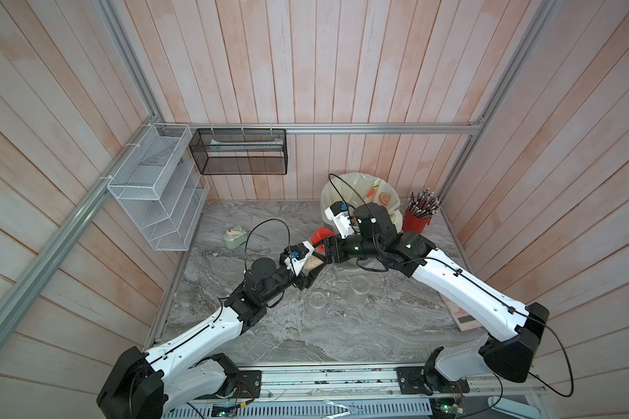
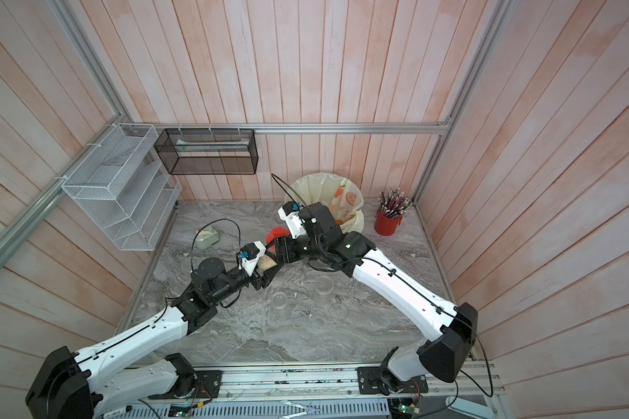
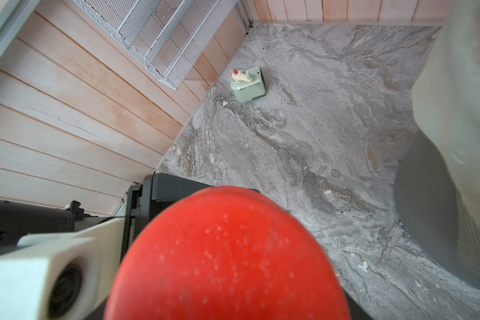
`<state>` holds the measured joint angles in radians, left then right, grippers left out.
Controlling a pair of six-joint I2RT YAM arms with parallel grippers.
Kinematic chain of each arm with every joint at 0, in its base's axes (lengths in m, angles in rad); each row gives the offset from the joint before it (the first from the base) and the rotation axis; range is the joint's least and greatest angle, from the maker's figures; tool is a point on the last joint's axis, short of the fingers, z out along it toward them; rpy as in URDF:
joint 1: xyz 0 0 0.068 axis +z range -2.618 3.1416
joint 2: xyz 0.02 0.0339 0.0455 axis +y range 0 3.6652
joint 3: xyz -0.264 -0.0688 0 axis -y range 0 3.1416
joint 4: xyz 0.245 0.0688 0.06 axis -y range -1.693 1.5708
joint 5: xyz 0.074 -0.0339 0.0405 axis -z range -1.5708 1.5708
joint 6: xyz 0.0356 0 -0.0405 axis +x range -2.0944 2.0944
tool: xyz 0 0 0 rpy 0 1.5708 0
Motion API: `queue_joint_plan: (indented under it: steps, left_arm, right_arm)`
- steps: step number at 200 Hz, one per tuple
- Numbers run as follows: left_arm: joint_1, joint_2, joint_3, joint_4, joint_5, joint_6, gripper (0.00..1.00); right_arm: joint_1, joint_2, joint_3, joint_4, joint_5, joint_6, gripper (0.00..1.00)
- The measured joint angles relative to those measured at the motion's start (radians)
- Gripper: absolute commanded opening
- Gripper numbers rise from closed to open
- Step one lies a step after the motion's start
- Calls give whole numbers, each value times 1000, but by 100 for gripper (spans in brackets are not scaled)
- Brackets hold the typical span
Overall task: Empty expired oatmeal from jars
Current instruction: Pick up the jar from the center of the board.
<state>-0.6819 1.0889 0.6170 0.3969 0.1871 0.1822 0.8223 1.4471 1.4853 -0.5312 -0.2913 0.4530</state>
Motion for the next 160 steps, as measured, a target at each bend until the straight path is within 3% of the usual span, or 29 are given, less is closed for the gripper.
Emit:
queue_joint_plan:
  steps: [25,55,90,160]
  left_arm:
    - [0,4,0,0,2,2,48]
    - [-1,13,4,1,10,5,38]
    - [-6,20,5,23,14,1,32]
    - [-14,20,5,109,-14,6,27]
  right_arm:
    - [0,-1,-5,3,2,3,44]
    - [0,-24,-37,23,10,16,77]
    - [2,-92,-108,72,8,49,98]
    - [5,-272,-209,122,44,164,98]
